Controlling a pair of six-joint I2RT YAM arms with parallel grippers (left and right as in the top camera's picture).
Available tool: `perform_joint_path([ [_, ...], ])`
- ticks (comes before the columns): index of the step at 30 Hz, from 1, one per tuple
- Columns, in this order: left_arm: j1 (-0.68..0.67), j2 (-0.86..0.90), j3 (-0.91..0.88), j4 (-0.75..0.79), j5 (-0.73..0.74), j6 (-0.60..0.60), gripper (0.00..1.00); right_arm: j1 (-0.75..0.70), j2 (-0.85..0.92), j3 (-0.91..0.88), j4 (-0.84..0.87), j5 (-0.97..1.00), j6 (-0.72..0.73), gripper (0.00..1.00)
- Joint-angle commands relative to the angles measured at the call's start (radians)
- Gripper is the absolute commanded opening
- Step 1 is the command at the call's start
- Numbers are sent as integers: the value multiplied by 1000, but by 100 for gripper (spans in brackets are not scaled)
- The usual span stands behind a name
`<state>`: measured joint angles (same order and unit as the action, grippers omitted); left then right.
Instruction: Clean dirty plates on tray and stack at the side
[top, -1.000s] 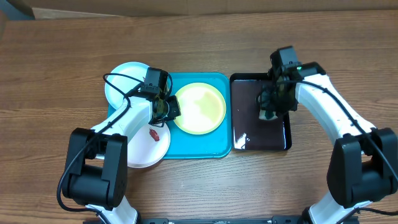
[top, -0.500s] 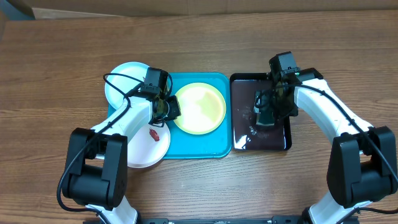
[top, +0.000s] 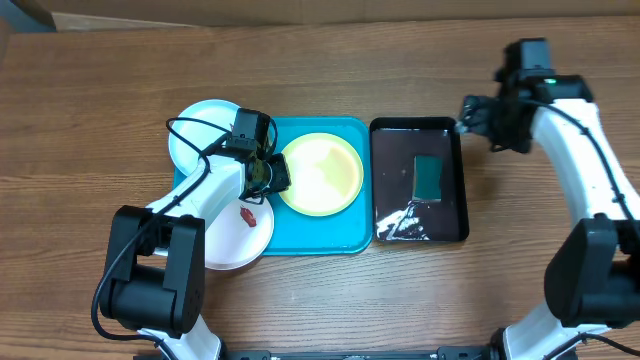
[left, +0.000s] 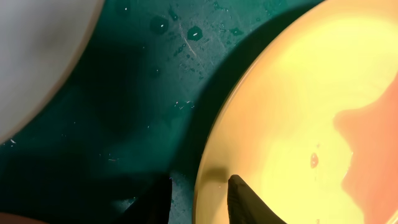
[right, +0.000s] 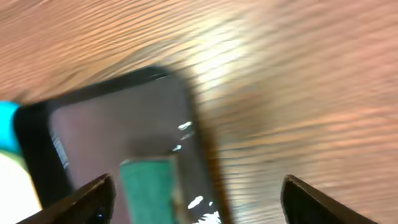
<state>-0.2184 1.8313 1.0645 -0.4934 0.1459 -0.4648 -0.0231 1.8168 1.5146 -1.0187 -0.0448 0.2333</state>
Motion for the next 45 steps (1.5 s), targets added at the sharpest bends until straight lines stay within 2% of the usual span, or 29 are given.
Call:
perform_joint_path([
  [1,-5,13,-9,2,-13,8,31,-41,-4,6,-9,-8,9,100],
  [5,-16,13,-9,3,-31,8,26,-53,-4,5,-8,-8,9,100],
  [6,-25,13,-9,7,-45,6,22,-53,-4,5,-8,-8,9,100],
  [25,-46,13,-9,11,-76,4,20,-53,-4,5,-8,-8,9,100],
  [29,-46,13,-9,12,-75,4,5,-53,-4,5,-8,-8,9,100],
  [32,-44,12,-1,9,-76,5,4,-53,-4,5,-8,-8,9,100],
  [39,-29,2,93,-98,-130,17,4,-53,-4,5,-8,-8,9,100],
  [45,-29,-1,249,-229,-171,84,4,-53,-4,5,-8,-8,9,100],
])
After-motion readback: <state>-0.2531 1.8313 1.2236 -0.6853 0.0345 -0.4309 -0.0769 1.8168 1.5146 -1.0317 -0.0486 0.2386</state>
